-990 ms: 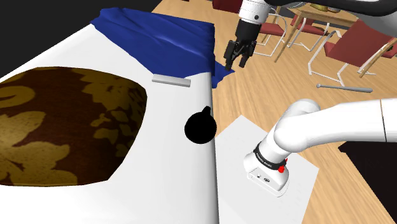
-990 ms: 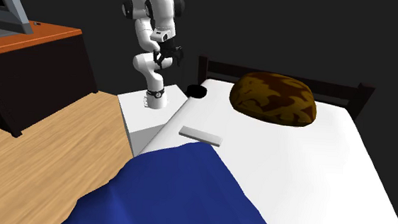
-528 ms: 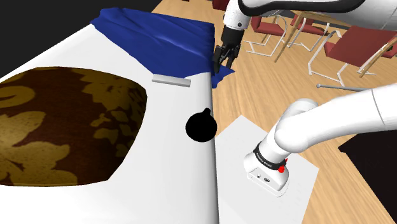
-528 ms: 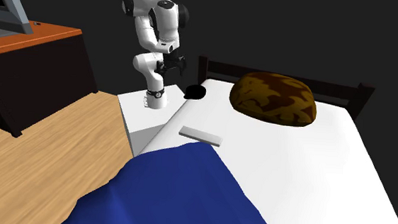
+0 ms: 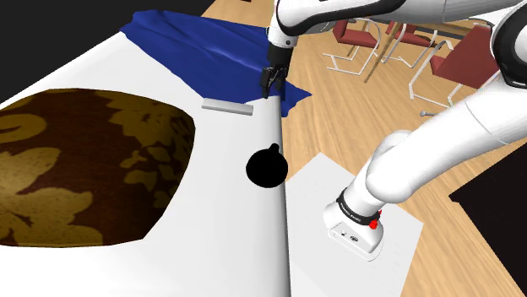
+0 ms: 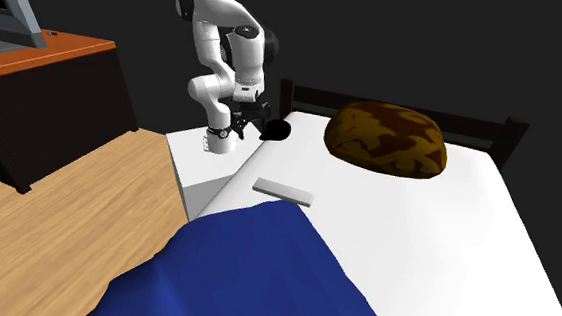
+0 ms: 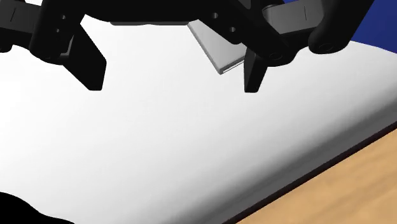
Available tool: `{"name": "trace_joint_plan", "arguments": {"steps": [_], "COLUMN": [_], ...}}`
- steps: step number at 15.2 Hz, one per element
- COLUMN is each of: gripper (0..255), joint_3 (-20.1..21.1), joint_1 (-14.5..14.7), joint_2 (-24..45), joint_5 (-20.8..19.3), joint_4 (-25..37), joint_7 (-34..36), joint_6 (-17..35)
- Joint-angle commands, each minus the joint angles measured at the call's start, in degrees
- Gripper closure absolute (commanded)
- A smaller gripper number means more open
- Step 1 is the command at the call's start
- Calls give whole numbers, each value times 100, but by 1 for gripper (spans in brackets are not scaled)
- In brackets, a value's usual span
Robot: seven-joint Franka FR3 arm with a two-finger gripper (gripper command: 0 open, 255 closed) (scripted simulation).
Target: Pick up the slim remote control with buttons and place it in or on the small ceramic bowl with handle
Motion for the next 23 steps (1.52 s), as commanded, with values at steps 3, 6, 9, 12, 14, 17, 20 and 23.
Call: {"name": "trace_joint_plan", "arguments": {"steps": [3,6,9,12,14,17,20,23], "gripper": [0,0,0,0,0,0,0,0], "joint_3": [-31,-21,18,81,132,162,168,173], "joint_1": [111,175,221,253,271,276,275,273], "joint_2": [901,1553,2200,2840,3264,3516,3625,3725], "joint_5": [23,55,85,101,99,103,118,131], "joint_4": [466,889,1369,1904,2293,2403,2312,2241], "joint_7": [-483,-820,-1136,-1426,-1603,-1682,-1691,-1700], "joint_6": [483,749,955,1102,1168,1324,1524,1694]}}
